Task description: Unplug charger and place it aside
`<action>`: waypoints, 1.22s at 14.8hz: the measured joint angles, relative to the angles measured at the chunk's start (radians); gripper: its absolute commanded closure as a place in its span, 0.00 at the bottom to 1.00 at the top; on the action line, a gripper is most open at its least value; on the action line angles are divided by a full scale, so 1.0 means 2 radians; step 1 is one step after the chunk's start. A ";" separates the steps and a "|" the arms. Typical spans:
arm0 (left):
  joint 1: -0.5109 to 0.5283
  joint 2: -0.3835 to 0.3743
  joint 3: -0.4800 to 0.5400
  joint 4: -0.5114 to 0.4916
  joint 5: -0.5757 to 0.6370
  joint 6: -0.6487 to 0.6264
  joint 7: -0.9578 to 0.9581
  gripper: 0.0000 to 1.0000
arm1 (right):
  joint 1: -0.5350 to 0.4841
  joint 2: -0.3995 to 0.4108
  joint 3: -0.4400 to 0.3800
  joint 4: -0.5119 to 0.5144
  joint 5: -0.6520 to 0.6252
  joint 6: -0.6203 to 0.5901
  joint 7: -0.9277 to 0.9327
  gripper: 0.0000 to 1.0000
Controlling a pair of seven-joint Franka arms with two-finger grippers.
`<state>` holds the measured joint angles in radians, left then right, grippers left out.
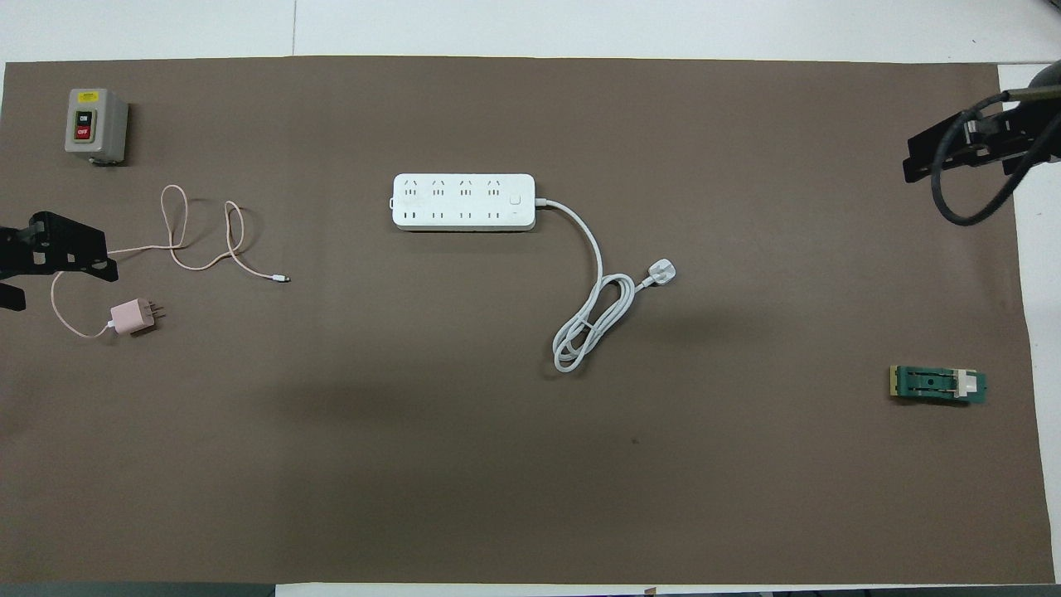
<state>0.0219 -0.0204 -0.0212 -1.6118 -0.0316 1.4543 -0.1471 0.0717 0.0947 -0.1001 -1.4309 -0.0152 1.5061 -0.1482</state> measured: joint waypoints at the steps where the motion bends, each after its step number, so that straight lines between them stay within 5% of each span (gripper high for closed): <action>1: 0.001 0.000 0.002 -0.001 0.000 0.000 0.007 0.00 | -0.006 -0.022 0.002 -0.037 -0.001 0.014 -0.006 0.00; 5: 0.002 0.007 0.000 -0.003 0.000 -0.002 0.021 0.00 | -0.070 -0.067 0.057 -0.105 -0.003 0.025 -0.019 0.00; 18: -0.002 0.010 -0.009 0.001 0.000 -0.013 0.040 0.00 | -0.078 -0.069 0.079 -0.098 -0.003 0.018 0.036 0.00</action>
<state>0.0169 -0.0003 -0.0389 -1.6098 -0.0319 1.4287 -0.0671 -0.0846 -0.0429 0.0587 -1.6266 -0.0209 1.5419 -0.0769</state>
